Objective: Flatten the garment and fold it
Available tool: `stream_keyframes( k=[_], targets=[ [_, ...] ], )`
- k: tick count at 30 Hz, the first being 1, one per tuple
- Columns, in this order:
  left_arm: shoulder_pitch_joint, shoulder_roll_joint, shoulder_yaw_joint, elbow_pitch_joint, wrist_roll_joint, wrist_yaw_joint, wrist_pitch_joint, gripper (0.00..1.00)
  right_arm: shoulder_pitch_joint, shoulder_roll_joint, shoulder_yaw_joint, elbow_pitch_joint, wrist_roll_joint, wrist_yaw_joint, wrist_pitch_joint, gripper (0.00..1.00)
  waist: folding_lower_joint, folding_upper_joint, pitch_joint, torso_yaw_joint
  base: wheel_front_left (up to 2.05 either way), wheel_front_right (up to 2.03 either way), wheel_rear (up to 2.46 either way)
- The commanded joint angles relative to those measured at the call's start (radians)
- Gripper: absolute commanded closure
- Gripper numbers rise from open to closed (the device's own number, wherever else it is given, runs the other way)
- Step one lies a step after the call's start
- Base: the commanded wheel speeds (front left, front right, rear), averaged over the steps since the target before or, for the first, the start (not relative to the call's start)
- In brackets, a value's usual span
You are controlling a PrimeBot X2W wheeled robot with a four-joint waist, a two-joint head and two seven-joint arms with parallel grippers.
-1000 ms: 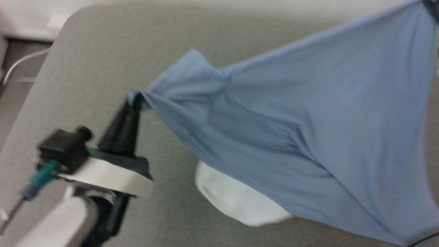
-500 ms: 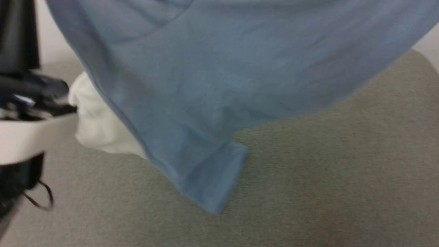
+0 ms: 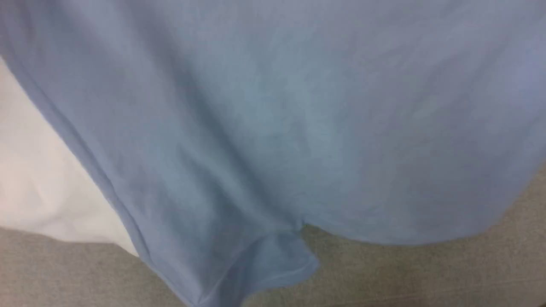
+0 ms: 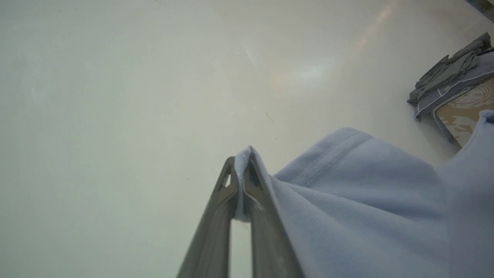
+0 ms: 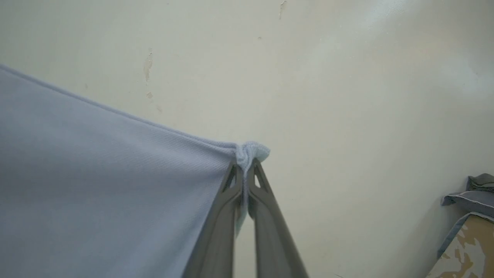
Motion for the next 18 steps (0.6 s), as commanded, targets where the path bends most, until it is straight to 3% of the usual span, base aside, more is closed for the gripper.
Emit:
stream_keyframes(
  k=[1, 7, 13, 18],
  targets=[
    [-0.040, -0.007, -0.010, 0.029, 0.010, -0.015, 0.007, 1.00, -0.028, 0.004, -0.002, 0.017, 0.000, -0.002, -0.009, 1.00, -0.0001, 0.0000, 0.108, -0.013, 0.00, 0.00, 0.00],
    [-0.295, -0.070, -0.068, 0.240, 0.057, -0.119, 0.028, 1.00, -0.213, 0.025, 0.052, 0.157, -0.022, -0.002, -0.105, 1.00, -0.0001, 0.0000, 0.266, -0.028, 0.00, 0.00, 0.00],
    [-0.550, -0.154, -0.138, 0.499, 0.153, -0.209, -0.009, 1.00, -0.433, 0.057, 0.142, 0.383, -0.086, -0.002, -0.239, 1.00, -0.0001, 0.0000, 0.400, -0.034, 0.00, 0.00, 0.00],
    [-0.763, -0.229, -0.152, 0.721, 0.227, -0.236, -0.114, 1.00, -0.611, 0.111, 0.169, 0.571, -0.150, -0.002, -0.371, 1.00, -0.0001, 0.0000, 0.476, -0.040, 0.00, 0.00, 0.00]
  ],
)
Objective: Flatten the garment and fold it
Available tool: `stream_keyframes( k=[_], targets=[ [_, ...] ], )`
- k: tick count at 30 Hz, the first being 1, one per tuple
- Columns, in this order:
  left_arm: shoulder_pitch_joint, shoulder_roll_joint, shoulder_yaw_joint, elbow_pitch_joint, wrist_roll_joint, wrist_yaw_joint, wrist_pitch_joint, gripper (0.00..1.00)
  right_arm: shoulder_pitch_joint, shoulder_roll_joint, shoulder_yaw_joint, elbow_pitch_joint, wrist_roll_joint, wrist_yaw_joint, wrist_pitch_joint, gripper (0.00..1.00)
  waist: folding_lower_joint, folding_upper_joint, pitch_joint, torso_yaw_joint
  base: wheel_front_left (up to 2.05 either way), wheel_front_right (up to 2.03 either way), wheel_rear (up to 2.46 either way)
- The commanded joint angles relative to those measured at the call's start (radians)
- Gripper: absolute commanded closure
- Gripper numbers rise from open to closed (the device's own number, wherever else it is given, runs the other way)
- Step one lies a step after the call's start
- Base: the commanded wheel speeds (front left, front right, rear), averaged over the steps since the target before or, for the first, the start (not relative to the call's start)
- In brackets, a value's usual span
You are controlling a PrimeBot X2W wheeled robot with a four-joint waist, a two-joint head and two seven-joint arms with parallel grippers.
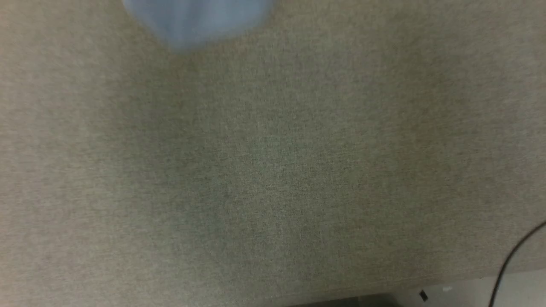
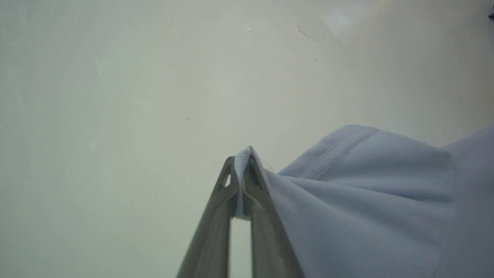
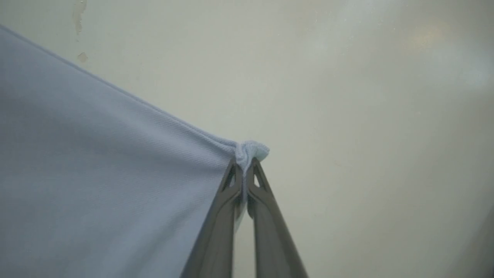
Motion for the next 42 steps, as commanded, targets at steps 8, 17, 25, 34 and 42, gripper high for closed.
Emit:
stream_keyframes(
  k=[8, 17, 25, 34, 42],
  targets=[
    [-0.186, -0.094, -0.004, 0.248, 0.046, -0.005, -0.155, 1.00, -0.181, 0.052, 0.083, 0.236, -0.105, -0.002, -0.167, 1.00, -0.0005, 0.0000, 0.176, 0.007, 0.00, 0.00, 0.00],
    [0.049, -0.137, -0.050, 0.326, 0.023, -0.034, -0.205, 1.00, -0.051, 0.106, 0.163, 0.403, -0.104, -0.002, -0.285, 1.00, -0.0005, 0.0000, 0.180, 0.064, 0.00, 0.00, 0.00],
    [0.527, -0.138, -0.065, 0.187, -0.018, -0.009, -0.208, 1.00, 0.257, 0.135, 0.220, 0.403, -0.067, -0.002, -0.328, 1.00, -0.0005, 0.0000, 0.047, 0.103, 0.00, 0.00, 0.00],
    [1.047, -0.043, -0.098, 0.066, -0.156, -0.016, -0.124, 1.00, 0.676, 0.096, 0.346, 0.257, 0.064, -0.002, -0.316, 1.00, -0.0005, 0.0000, -0.210, 0.114, 0.00, 0.00, 0.00],
    [1.417, 0.081, -0.125, -0.162, -0.308, 0.058, 0.096, 1.00, 0.970, -0.017, 0.396, 0.126, 0.203, -0.002, -0.186, 1.00, -0.0005, 0.0000, -0.370, 0.141, 0.00, 0.00, 0.00]
  ],
)
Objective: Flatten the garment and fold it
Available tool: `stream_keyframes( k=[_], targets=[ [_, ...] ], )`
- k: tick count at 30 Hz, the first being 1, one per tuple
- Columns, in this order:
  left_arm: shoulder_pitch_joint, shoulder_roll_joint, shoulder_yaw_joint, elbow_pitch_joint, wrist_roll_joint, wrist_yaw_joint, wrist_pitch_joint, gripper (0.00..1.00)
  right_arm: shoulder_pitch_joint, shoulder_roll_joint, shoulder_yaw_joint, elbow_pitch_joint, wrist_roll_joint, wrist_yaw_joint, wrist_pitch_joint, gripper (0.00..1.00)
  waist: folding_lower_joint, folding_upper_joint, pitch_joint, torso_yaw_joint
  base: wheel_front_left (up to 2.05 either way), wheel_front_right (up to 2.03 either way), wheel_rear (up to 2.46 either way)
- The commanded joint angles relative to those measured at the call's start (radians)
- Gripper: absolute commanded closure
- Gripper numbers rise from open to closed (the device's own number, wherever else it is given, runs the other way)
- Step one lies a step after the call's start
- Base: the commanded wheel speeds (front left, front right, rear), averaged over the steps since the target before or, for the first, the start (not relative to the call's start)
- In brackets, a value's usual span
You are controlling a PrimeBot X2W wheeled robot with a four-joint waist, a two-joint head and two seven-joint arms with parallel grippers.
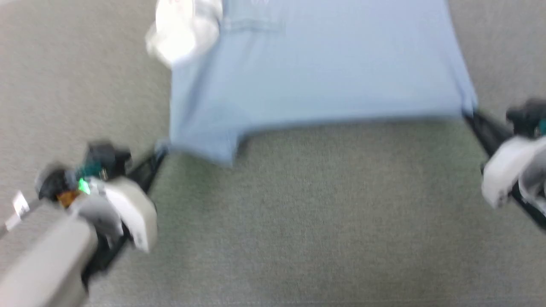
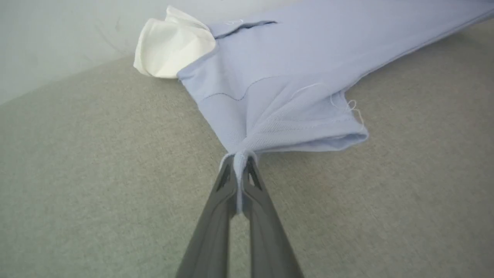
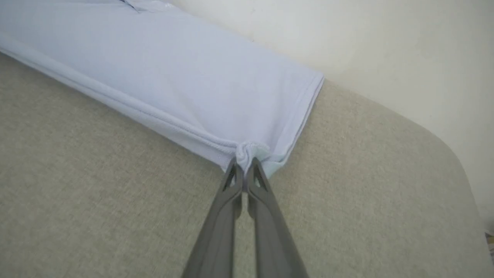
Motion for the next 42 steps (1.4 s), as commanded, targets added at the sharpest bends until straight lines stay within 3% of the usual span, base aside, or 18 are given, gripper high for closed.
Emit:
stream_keyframes(
  k=[1, 8, 15, 19, 31, 36, 42],
  targets=[
    [0.086, 0.017, -0.003, -0.054, -0.052, 0.027, 0.040, 1.00, 0.068, -0.029, 0.003, -0.020, 0.027, -0.002, 0.027, 1.00, 0.0005, 0.0000, -0.163, 0.032, 0.00, 0.00, 0.00],
    [0.337, 0.089, -0.030, -0.280, -0.159, 0.125, 0.146, 1.00, 0.308, -0.106, -0.038, -0.113, 0.143, -0.002, 0.165, 1.00, 0.0005, 0.0000, -0.248, 0.043, 0.00, 0.00, 0.00],
    [0.504, 0.106, -0.082, -0.386, -0.250, 0.164, 0.215, 1.00, 0.533, -0.148, -0.127, -0.207, 0.212, -0.002, 0.338, 1.00, 0.0005, 0.0000, -0.294, 0.039, 0.00, 0.00, 0.00],
    [0.548, 0.094, -0.110, -0.415, -0.266, 0.180, 0.233, 1.00, 0.629, -0.134, -0.203, -0.262, 0.210, -0.002, 0.397, 1.00, 0.0005, 0.0000, -0.293, 0.031, 0.00, 0.00, 0.00],
    [0.433, -0.022, -0.020, -0.387, -0.185, 0.195, 0.011, 1.00, 0.661, -0.037, -0.451, -0.465, 0.153, -0.002, 0.399, 1.00, 0.0005, 0.0000, -0.210, 0.009, 0.00, 0.00, 0.00],
    [0.328, -0.065, 0.037, -0.353, -0.160, 0.205, -0.053, 1.00, 0.591, -0.017, -0.496, -0.502, 0.126, -0.002, 0.413, 1.00, 0.0005, 0.0000, -0.135, 0.009, 0.00, 0.00, 0.00],
    [0.214, -0.093, 0.059, -0.294, -0.146, 0.204, -0.047, 1.00, 0.486, -0.008, -0.492, -0.469, 0.082, -0.002, 0.439, 1.00, 0.0005, 0.0000, -0.057, 0.008, 0.00, 0.00, 0.00]
  ],
)
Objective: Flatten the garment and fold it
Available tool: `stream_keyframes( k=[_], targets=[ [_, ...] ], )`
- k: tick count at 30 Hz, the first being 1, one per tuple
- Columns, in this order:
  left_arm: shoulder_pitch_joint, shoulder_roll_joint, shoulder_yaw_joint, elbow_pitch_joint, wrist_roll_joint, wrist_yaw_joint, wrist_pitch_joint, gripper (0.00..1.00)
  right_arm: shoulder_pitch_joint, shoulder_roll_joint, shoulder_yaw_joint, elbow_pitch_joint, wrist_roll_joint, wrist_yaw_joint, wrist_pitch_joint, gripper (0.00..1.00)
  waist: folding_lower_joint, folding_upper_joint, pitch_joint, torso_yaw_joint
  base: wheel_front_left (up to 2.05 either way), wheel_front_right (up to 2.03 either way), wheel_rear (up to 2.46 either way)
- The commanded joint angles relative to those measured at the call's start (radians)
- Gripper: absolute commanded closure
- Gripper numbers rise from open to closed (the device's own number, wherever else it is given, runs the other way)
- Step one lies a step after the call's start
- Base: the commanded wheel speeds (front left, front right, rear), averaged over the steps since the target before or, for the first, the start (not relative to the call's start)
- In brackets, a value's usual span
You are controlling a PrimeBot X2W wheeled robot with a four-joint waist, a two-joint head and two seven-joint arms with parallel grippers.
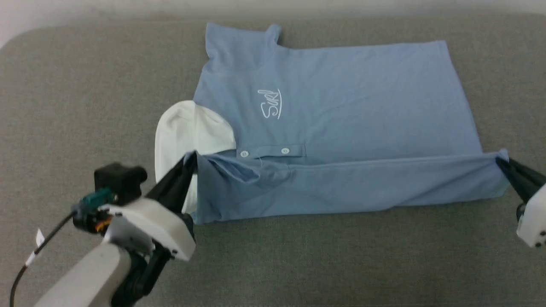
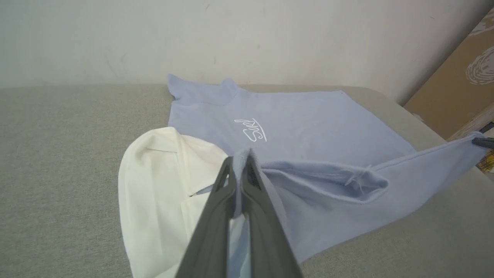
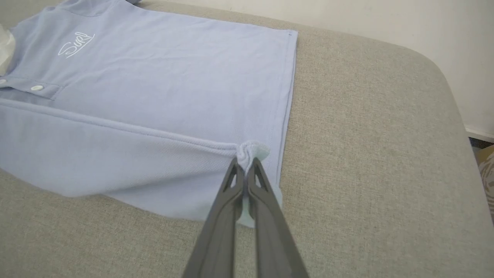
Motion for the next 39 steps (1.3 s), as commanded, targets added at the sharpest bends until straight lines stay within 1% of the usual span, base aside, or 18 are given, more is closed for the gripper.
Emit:
stream_keyframes(
  k=[1, 5, 11, 16, 17, 18, 19, 20, 24, 27, 31, 34, 36, 39],
  targets=[
    [-0.035, -0.008, 0.004, 0.019, 0.012, 0.000, 0.007, 1.00, -0.036, 0.008, 0.005, 0.014, -0.012, -0.002, 0.002, 1.00, -0.0002, 0.0000, 0.073, -0.003, 0.00, 0.00, 0.00],
    [-0.124, -0.030, -0.001, 0.084, 0.031, -0.010, 0.025, 1.00, -0.135, 0.029, 0.028, 0.079, -0.030, -0.002, 0.002, 1.00, -0.0002, 0.0000, 0.128, -0.006, 0.00, 0.00, 0.00],
    [-0.224, -0.048, -0.019, 0.223, 0.058, -0.023, 0.062, 1.00, -0.262, 0.041, 0.094, 0.185, -0.061, -0.002, -0.011, 1.00, -0.0002, 0.0000, 0.194, -0.007, 0.00, 0.00, 0.00],
    [-0.276, -0.098, -0.045, 0.359, 0.067, -0.045, 0.058, 1.00, -0.323, 0.060, 0.156, 0.296, -0.080, -0.002, -0.042, 1.00, -0.0002, 0.0000, 0.216, 0.000, 0.00, 0.00, 0.00],
    [-0.284, -0.111, -0.045, 0.385, 0.068, -0.046, 0.044, 0.66, -0.332, 0.065, 0.162, 0.318, -0.078, -0.002, -0.050, 1.00, -0.0002, 0.0000, 0.216, 0.001, 0.00, 0.00, 0.00],
    [-0.289, -0.122, -0.044, 0.411, 0.070, -0.047, 0.028, 0.00, -0.341, 0.073, 0.163, 0.340, -0.076, -0.002, -0.062, 1.00, -0.0002, 0.0000, 0.213, 0.001, 0.00, 0.00, 0.00],
    [-0.292, -0.132, -0.046, 0.436, 0.071, -0.051, 0.017, 0.00, -0.347, 0.079, 0.166, 0.360, -0.079, -0.002, -0.076, 0.62, -0.0002, 0.0000, 0.207, 0.001, 0.00, 0.00, 0.00],
    [-0.294, -0.140, -0.051, 0.458, 0.074, -0.057, 0.008, 0.00, -0.352, 0.084, 0.171, 0.378, -0.083, -0.002, -0.087, 0.00, -0.0002, 0.0000, 0.200, 0.001, 0.00, 0.00, 0.00],
    [-0.286, -0.165, -0.055, 0.519, 0.070, -0.072, -0.037, 0.00, -0.352, 0.099, 0.180, 0.440, -0.086, -0.002, -0.113, 0.00, -0.0002, 0.0000, 0.151, 0.001, 0.00, 0.00, 0.00],
    [-0.260, -0.175, -0.050, 0.538, 0.059, -0.071, -0.064, 0.00, -0.333, 0.104, 0.177, 0.464, -0.096, -0.002, -0.133, 0.00, -0.0002, 0.0000, 0.102, 0.002, 0.00, 0.00, 0.00],
    [-0.197, -0.189, -0.028, 0.513, 0.023, -0.044, -0.085, 0.00, -0.283, 0.119, 0.136, 0.465, -0.107, -0.002, -0.151, 0.00, -0.0002, 0.0000, 0.034, 0.002, 0.00, 0.00, 0.00],
    [-0.126, -0.209, 0.010, 0.455, -0.052, -0.037, -0.089, 0.00, -0.231, 0.147, 0.076, 0.434, -0.121, -0.002, -0.150, 0.00, -0.0002, 0.0000, -0.003, -0.001, 0.00, 0.00, 0.00],
    [-0.078, -0.209, 0.028, 0.413, -0.082, -0.014, -0.086, 0.00, -0.186, 0.176, 0.035, 0.397, -0.135, -0.002, -0.142, 0.00, -0.0002, 0.0000, -0.022, -0.006, 0.00, 0.00, 0.00],
    [-0.020, -0.191, 0.011, 0.338, -0.077, 0.029, -0.057, 0.00, -0.108, 0.218, -0.026, 0.325, -0.168, -0.002, -0.119, 0.00, -0.0002, 0.0000, -0.036, -0.012, 0.00, 0.00, 0.00]
  ],
)
